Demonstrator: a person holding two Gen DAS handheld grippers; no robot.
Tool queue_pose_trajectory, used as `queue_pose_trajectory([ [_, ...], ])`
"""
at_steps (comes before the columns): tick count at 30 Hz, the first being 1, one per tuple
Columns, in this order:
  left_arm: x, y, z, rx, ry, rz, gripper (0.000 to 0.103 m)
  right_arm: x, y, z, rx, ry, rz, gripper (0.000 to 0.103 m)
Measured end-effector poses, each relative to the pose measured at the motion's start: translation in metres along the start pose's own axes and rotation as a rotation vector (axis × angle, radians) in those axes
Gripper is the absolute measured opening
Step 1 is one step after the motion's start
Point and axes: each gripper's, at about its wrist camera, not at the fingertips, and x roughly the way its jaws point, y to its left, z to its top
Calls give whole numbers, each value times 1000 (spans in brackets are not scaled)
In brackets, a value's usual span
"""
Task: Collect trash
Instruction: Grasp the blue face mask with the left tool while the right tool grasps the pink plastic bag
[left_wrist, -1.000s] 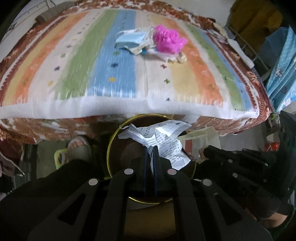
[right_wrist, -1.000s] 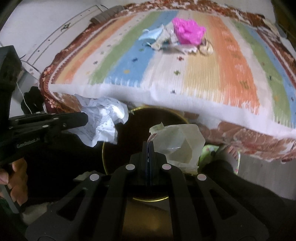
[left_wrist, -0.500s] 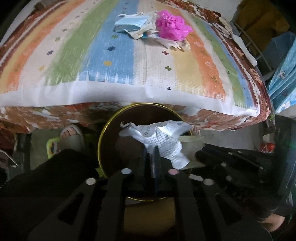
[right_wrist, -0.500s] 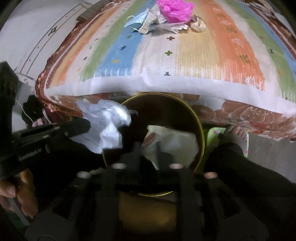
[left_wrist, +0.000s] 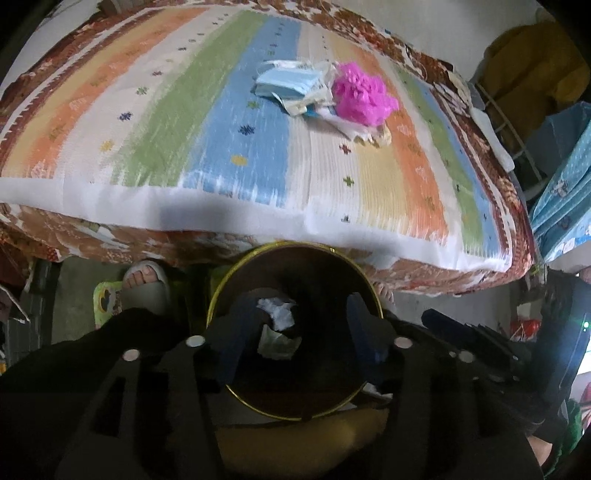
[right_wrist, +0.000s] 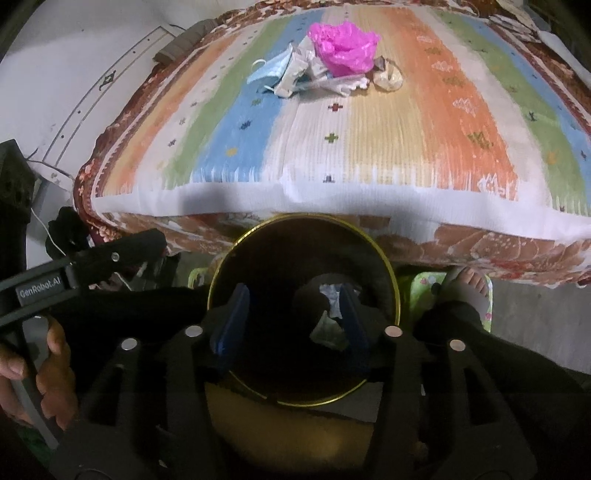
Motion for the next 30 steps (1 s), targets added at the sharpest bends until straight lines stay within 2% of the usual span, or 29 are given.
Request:
queue_pose_trajectory([
  [7, -13, 3, 20, -4, -62, 16, 73, -12, 2, 18, -25, -50, -17, 56],
  [9, -17, 5, 29, -8, -78, 26, 76, -17, 6, 25, -60, -72, -31, 65],
  [13, -19, 8, 45, -2, -99, 60, 83, -30, 7, 41, -76, -116, -24, 72],
  [15, -19, 11, 55, -10, -104, 60, 85, -34, 6, 49, -77, -128, -27, 76],
  [19, -23, 13, 72, -28, -142, 34, 97, -42, 8, 67, -118, -167, -59, 86],
  [21, -22, 12, 81, -25, -146, 25, 97, -47, 9, 78, -137, -195, -73, 94],
  [25, -19, 14, 98, -23, -149, 32, 97, -51, 7, 104, -162, -239, -117, 94],
  [30, -12, 15, 122, -11, -167, 51, 97, -49, 2, 128, -156, -258, -122, 94],
])
